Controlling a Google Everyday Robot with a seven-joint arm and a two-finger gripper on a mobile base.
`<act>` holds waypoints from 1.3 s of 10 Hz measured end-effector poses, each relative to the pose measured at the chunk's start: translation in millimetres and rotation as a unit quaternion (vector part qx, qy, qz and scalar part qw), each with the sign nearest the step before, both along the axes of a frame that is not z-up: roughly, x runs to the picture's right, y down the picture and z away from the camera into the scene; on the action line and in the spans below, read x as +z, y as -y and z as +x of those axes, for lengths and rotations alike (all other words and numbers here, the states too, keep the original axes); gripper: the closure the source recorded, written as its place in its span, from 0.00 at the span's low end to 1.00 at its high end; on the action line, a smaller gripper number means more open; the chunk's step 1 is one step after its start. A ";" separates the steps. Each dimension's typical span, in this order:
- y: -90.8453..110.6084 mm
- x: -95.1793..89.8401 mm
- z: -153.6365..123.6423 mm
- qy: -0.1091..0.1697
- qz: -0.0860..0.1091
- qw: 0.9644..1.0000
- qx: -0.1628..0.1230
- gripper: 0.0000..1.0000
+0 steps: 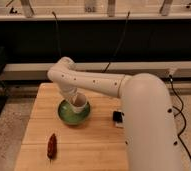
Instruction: Place the ceramic cup in the ceramic bowl
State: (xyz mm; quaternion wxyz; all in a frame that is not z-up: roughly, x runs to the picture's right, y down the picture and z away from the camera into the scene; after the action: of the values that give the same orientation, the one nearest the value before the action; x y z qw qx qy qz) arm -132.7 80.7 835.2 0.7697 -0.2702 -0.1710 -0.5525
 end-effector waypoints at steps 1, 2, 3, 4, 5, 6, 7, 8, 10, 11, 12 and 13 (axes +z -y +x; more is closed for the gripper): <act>-2.1 1.2 -2.9 -0.001 -0.004 1.000 -0.008 0.84; -6.5 3.1 -6.5 -0.003 -0.012 1.000 -0.019 0.72; -8.8 4.9 -7.5 -0.005 -0.016 0.999 -0.027 0.60; -10.7 5.5 -7.7 -0.005 -0.020 0.999 -0.030 0.52; -12.7 5.8 -9.1 -0.005 -0.023 0.999 -0.035 0.42; -14.8 6.0 -10.6 -0.005 -0.027 0.999 -0.041 0.29; -15.7 5.7 -10.6 -0.006 -0.028 0.999 -0.044 0.22; -16.3 5.4 -10.7 -0.006 -0.029 0.999 -0.046 0.20; -17.2 3.2 -12.3 -0.004 -0.028 0.998 -0.050 0.20; -17.0 0.9 -13.0 -0.004 -0.027 0.998 -0.051 0.20; -15.0 -2.2 -13.2 -0.004 -0.023 0.998 -0.050 0.20; -12.2 -4.7 -11.9 -0.004 -0.020 0.999 -0.049 0.20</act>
State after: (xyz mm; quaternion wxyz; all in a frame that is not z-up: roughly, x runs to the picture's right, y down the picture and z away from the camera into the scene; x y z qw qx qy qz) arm -144.6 92.9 830.5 0.7371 -0.2957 -0.1652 -0.5848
